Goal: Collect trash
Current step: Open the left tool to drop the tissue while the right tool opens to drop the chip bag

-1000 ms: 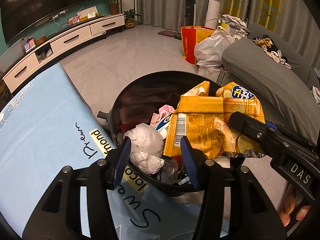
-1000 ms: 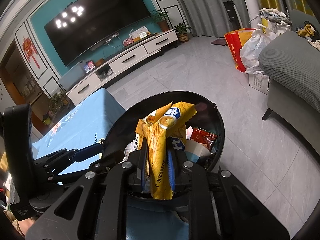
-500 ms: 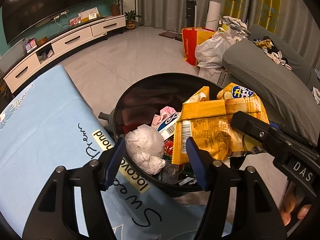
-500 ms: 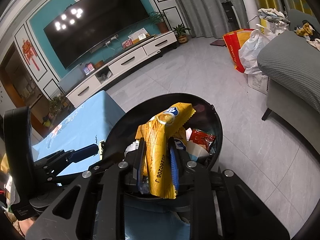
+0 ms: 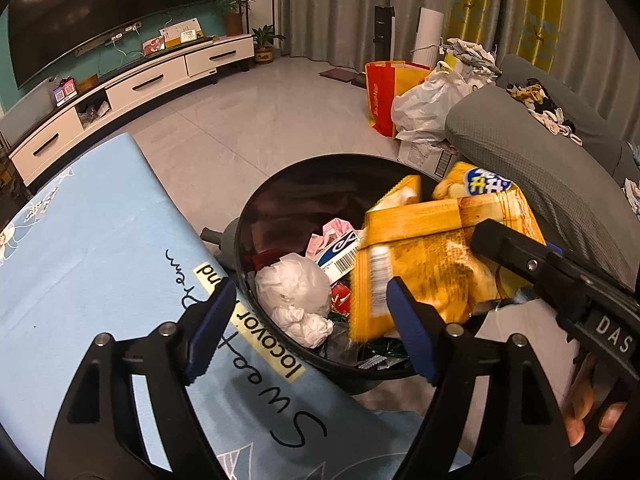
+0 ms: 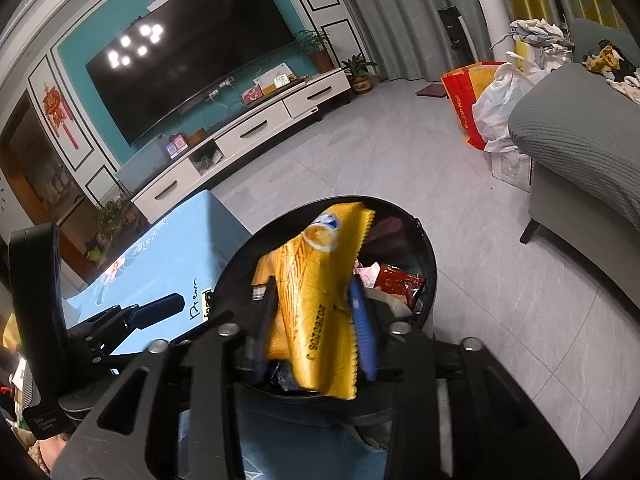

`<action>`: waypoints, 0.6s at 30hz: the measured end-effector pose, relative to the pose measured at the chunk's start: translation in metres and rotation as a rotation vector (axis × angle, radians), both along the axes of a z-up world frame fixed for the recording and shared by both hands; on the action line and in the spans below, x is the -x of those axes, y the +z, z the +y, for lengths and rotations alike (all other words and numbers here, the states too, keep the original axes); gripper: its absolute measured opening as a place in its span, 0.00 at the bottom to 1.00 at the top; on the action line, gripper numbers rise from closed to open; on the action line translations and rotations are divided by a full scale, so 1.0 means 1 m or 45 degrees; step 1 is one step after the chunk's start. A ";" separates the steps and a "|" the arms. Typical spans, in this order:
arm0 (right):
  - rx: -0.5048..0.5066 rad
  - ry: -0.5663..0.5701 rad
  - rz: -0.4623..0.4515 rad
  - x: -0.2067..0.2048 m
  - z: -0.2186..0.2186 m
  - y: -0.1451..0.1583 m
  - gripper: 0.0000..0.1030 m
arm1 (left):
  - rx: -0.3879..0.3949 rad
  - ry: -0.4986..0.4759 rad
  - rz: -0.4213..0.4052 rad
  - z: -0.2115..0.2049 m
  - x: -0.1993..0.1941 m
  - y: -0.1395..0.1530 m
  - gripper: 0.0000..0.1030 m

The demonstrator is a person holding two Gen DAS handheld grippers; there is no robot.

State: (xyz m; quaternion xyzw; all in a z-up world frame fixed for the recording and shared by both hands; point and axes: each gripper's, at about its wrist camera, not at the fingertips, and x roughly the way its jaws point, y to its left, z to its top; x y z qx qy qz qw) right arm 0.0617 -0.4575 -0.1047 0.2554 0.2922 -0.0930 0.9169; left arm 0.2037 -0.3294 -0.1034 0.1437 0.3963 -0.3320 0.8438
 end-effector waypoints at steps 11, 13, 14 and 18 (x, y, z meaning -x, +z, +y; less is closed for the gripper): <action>0.020 -0.004 -0.018 0.006 0.003 0.012 0.40 | 0.025 0.021 -0.020 0.011 0.006 0.013 0.84; 0.024 -0.007 -0.019 0.007 0.003 0.014 0.43 | 0.027 0.026 -0.022 0.013 0.007 0.015 0.86; 0.026 -0.008 -0.020 0.007 0.003 0.015 0.47 | 0.028 0.031 -0.025 0.014 0.008 0.016 0.88; 0.031 -0.021 -0.022 0.008 0.001 0.018 0.55 | 0.037 0.048 -0.022 0.019 0.007 0.020 0.91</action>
